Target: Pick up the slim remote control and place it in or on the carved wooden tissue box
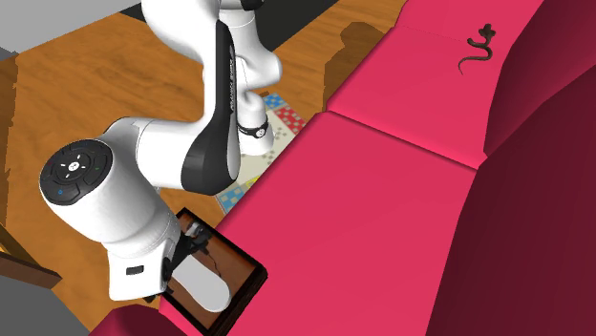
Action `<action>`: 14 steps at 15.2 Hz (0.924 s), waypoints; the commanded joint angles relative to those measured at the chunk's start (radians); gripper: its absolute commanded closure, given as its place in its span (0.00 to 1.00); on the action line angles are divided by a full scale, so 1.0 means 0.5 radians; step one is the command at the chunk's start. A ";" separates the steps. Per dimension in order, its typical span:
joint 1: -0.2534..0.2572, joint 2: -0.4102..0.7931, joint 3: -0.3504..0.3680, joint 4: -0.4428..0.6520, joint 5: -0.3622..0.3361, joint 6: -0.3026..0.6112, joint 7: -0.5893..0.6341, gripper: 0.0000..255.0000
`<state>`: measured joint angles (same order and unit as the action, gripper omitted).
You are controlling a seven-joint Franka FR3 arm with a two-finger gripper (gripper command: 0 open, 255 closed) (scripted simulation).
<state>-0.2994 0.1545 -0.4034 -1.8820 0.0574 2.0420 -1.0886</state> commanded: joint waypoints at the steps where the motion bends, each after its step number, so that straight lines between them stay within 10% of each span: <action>1: 0.000 0.000 0.000 0.000 0.000 0.000 0.000 0.00; 14: 0.007 -0.067 -0.004 0.176 -0.033 -0.237 0.023 0.00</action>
